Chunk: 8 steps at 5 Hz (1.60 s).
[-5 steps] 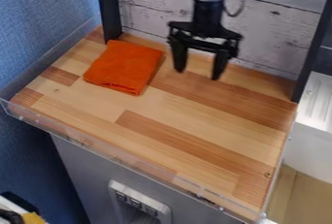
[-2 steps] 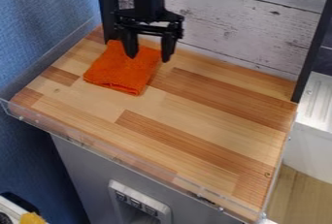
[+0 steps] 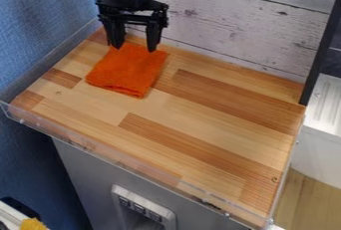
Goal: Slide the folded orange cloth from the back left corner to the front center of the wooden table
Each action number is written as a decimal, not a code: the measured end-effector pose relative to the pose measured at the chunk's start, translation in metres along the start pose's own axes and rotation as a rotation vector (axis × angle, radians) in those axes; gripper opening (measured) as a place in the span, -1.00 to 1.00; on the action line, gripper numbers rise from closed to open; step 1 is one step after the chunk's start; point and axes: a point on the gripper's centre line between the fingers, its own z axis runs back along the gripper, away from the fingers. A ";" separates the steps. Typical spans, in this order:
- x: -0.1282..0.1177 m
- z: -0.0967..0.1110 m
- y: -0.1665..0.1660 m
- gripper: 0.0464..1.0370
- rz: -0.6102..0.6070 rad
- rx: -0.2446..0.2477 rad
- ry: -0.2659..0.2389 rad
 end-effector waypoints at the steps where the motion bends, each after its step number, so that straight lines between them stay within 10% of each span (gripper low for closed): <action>1: 0.001 0.003 0.006 0.83 0.012 0.020 0.005; 4: 0.011 -0.033 0.017 -0.78 0.043 0.046 0.082; 8: 0.015 -0.070 0.008 -0.97 0.021 -0.004 0.067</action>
